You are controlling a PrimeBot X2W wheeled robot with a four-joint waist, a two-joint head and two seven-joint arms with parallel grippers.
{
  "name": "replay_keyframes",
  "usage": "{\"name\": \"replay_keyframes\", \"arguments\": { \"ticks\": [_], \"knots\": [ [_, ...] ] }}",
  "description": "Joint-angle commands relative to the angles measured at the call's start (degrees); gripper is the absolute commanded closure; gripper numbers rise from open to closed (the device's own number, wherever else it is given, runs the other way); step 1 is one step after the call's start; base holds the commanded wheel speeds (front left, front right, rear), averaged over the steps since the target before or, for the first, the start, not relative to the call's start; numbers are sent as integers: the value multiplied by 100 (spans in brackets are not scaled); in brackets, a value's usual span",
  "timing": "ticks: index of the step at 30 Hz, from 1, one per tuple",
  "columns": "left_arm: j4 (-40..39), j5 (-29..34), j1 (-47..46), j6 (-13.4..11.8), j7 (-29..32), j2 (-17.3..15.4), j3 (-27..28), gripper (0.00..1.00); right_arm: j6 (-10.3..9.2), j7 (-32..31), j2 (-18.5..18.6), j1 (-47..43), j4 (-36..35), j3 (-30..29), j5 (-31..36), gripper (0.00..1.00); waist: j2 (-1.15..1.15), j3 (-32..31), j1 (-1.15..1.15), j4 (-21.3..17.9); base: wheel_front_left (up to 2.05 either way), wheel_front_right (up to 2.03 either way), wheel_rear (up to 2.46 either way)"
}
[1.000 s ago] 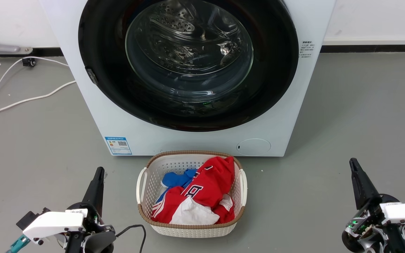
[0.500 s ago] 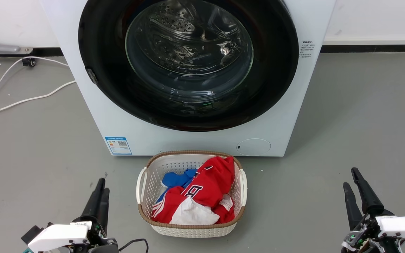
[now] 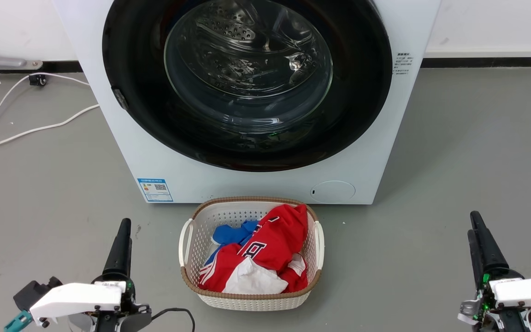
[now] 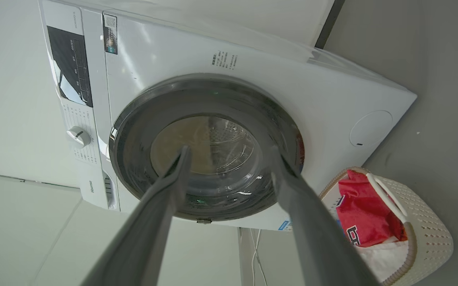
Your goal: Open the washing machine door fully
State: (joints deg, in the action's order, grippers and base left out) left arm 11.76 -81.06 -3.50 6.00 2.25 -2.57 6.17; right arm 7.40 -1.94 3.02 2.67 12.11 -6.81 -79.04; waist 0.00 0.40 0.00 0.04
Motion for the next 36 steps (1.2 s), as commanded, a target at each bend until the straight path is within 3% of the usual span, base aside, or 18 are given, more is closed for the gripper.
{"name": "replay_keyframes", "arguments": {
  "ticks": [1, 17, 36],
  "knots": [
    [-219, 344, -65, -59, -78, -18, -36, 0, 8, 82, 16, 34, -233, 5, 381, 0, 0, 4, 0, 1, 0, 0, 0],
    [-614, 2577, 71, -544, -449, -25, -426, 0, 9, 445, 11, -154, -891, 215, 2773, 0, 0, 22, 0, 3, 0, 0, 0],
    [-857, 4068, 223, -681, -799, -98, -772, 0, 11, 787, 5, -436, -1172, 335, 4499, 0, 0, 12, 0, 19, 0, 0, 0]
  ]
}}
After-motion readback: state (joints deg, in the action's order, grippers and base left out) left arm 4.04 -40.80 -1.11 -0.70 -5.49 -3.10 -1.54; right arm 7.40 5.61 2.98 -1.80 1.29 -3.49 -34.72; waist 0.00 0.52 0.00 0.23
